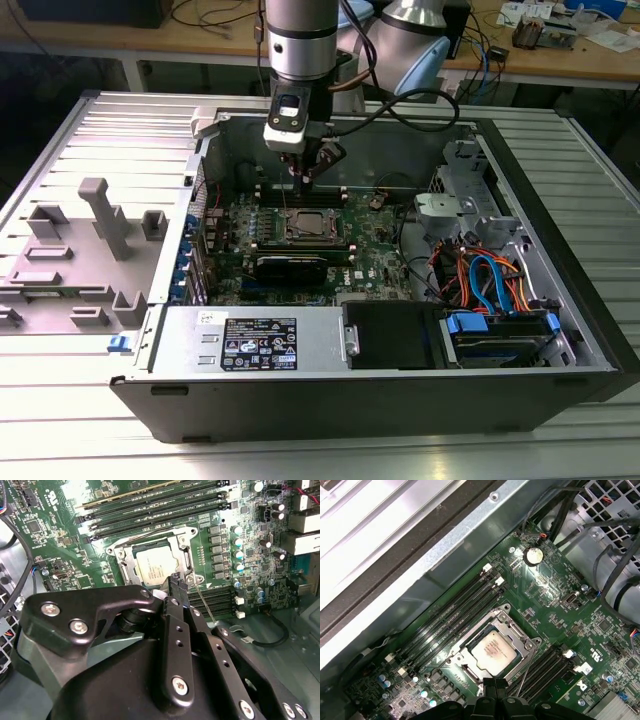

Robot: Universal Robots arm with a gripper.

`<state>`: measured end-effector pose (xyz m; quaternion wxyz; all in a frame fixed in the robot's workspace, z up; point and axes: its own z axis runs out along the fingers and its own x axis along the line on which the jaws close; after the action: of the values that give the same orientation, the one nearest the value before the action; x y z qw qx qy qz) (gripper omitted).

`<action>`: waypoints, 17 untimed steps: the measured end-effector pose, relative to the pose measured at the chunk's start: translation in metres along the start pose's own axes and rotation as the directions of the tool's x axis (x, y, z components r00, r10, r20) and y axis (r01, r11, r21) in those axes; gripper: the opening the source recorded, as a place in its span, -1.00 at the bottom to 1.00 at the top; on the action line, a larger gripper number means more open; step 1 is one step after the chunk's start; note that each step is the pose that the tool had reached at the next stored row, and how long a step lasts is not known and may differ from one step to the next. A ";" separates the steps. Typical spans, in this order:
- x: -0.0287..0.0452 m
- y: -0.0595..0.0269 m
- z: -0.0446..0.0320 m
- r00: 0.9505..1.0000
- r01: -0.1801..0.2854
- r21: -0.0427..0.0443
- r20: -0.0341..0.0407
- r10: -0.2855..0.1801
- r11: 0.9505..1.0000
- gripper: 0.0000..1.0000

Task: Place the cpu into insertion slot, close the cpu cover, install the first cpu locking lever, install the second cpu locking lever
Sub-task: 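Install the first cpu locking lever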

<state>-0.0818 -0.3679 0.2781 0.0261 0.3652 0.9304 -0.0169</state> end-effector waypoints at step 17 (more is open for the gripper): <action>0.0007 -0.0006 0.0002 0.996 0.094 -0.004 0.003 -0.094 0.996 -0.79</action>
<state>-0.0826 -0.3679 0.2778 0.0272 0.3210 0.9465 -0.0167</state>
